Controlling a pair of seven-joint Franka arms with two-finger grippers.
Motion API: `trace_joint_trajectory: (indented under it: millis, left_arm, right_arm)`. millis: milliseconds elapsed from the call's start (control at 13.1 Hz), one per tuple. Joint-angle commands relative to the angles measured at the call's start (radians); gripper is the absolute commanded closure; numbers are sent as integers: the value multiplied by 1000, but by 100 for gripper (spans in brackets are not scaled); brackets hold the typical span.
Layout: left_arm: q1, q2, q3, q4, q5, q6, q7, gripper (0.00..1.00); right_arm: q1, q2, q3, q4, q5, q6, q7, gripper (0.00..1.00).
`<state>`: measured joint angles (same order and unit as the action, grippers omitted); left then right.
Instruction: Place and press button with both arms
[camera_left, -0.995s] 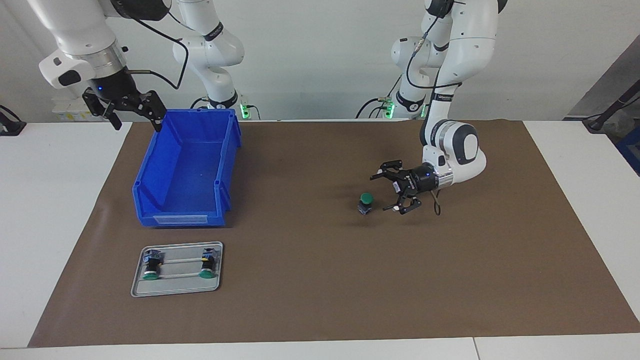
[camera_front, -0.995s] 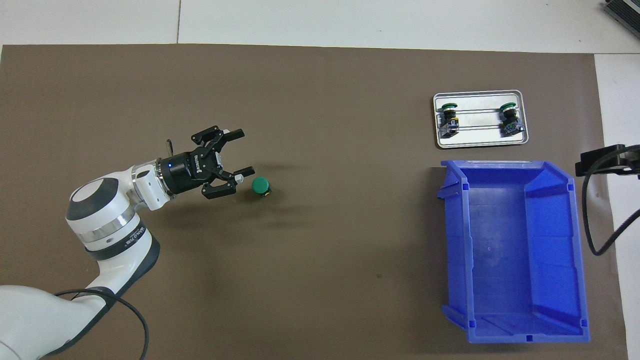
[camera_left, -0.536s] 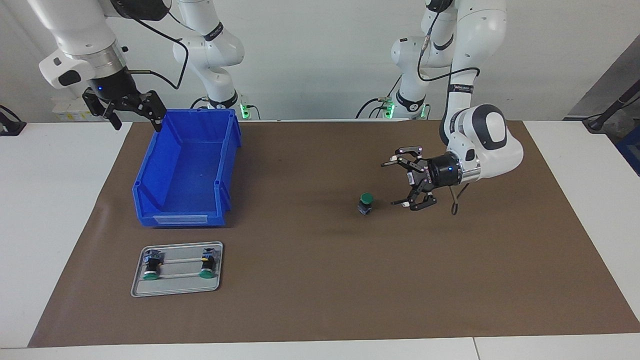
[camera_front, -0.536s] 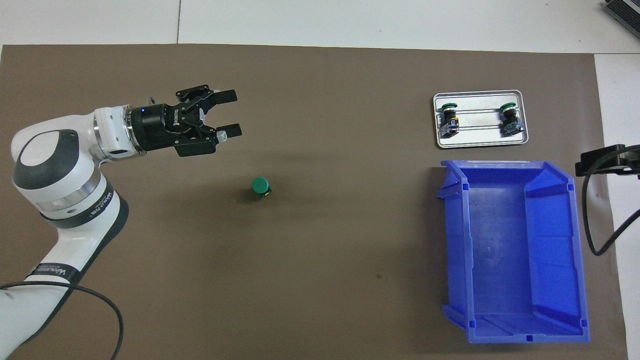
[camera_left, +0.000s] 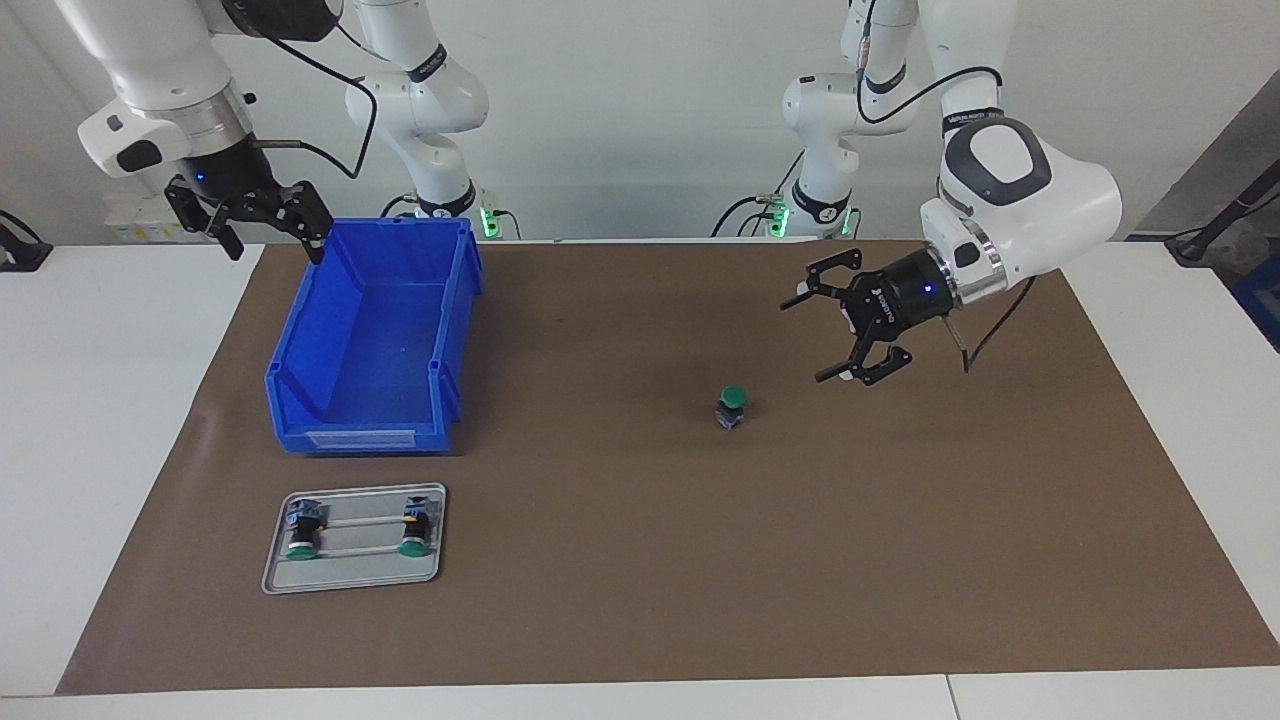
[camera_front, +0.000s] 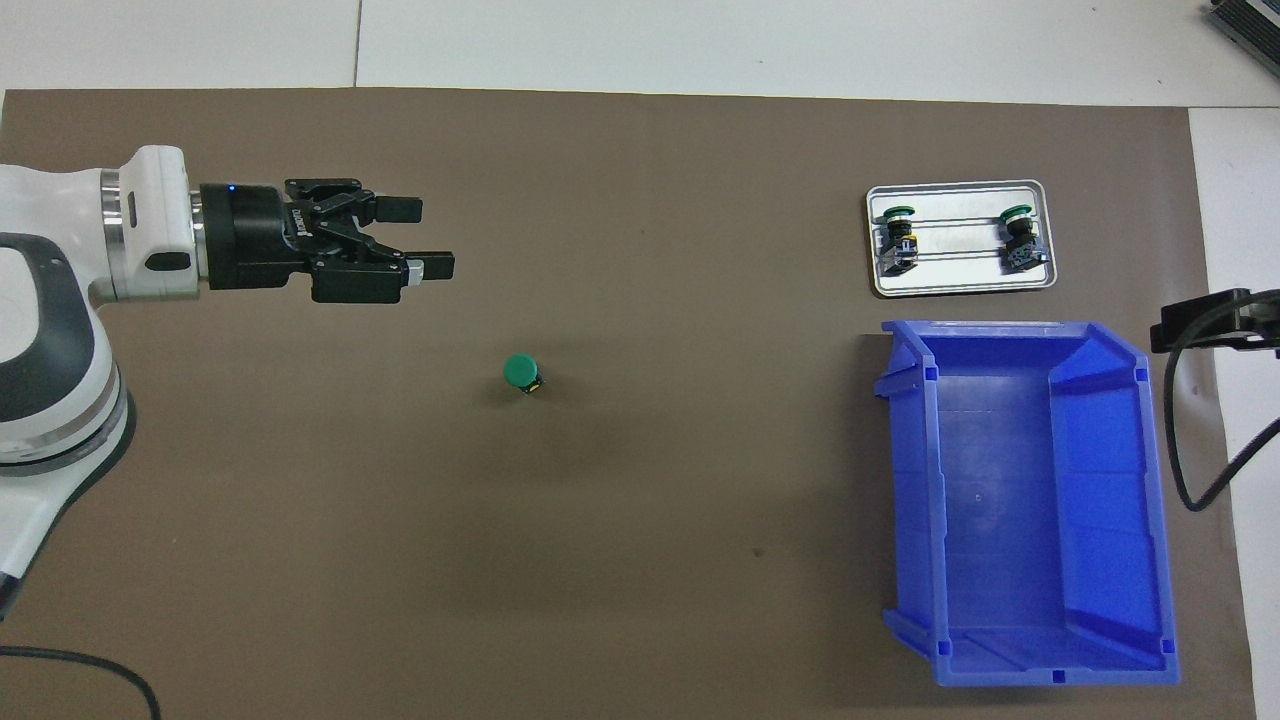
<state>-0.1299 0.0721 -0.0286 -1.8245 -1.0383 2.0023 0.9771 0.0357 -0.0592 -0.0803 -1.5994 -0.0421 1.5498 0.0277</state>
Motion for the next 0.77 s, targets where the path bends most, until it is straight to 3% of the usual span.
trace_joint_trajectory:
  millis: [0, 230, 383, 536, 689]
  left_arm:
    - [-74, -69, 3, -13, 267, 132, -301, 0]
    - [-172, -100, 1, -28, 559, 128, -588, 0]
    - [-241, -119, 1, -50, 732, 80, -600, 0]
    - [-269, -138, -2, -84, 837, 55, -749, 2]
    - [-296, -132, -4, -88, 880, 56, -956, 23]
  right_arm:
    - [-7, -19, 8, -19, -2, 1, 15, 0]
    - [-7, -19, 7, -19, -2, 1, 15, 0]
    - [-7, -21, 8, -19, -2, 1, 15, 0]
    - [-7, -19, 8, -19, -2, 1, 15, 0]
    - [-7, -19, 8, -19, -2, 1, 15, 0]
